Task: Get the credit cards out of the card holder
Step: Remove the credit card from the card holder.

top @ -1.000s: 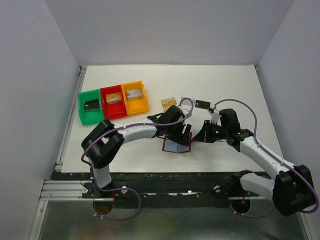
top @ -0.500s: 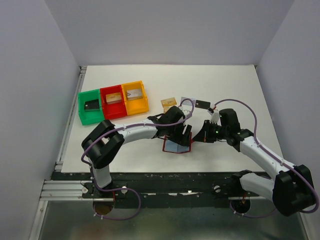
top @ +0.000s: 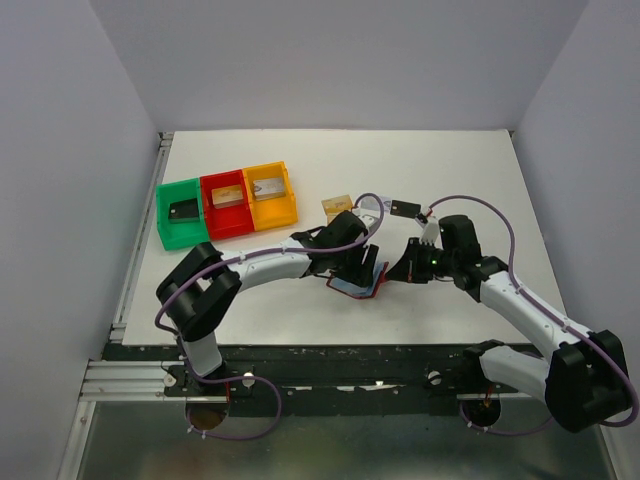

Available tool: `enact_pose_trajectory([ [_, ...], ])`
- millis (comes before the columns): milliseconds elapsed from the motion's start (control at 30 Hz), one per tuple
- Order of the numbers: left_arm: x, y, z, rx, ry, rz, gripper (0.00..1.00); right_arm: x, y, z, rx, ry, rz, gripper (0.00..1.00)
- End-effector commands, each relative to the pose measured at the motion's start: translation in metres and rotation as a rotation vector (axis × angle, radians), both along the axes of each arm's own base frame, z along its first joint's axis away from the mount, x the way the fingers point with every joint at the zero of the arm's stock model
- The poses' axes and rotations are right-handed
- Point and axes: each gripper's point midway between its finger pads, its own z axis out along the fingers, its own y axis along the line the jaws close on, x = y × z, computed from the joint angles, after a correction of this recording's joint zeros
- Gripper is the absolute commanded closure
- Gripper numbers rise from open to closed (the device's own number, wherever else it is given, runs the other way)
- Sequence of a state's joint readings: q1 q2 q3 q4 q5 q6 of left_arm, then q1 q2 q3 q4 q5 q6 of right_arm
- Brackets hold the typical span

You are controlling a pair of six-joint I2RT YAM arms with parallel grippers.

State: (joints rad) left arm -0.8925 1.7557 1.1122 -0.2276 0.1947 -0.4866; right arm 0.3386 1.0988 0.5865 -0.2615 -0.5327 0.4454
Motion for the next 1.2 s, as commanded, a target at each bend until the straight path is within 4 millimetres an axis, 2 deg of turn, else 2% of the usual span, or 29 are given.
enact_pose_trajectory([
  [0,0.008,0.012,0.014,0.014,-0.068,0.066,0.31,0.002,0.002,0.013,0.007,-0.037,0.027,1.00],
  [367,0.015,0.020,0.014,0.023,-0.072,0.101,0.30,0.000,0.000,0.011,-0.014,-0.034,0.038,1.00],
  [500,0.008,0.006,0.021,-0.035,-0.064,0.020,0.26,0.000,0.001,0.013,-0.008,-0.035,0.041,1.00],
  [600,0.000,-0.002,0.017,-0.011,-0.054,-0.039,0.24,0.000,0.001,0.013,-0.009,-0.033,0.041,1.00],
  [1167,-0.006,-0.007,0.001,0.020,-0.021,-0.079,0.24,-0.001,-0.001,0.012,-0.020,-0.029,0.036,1.00],
])
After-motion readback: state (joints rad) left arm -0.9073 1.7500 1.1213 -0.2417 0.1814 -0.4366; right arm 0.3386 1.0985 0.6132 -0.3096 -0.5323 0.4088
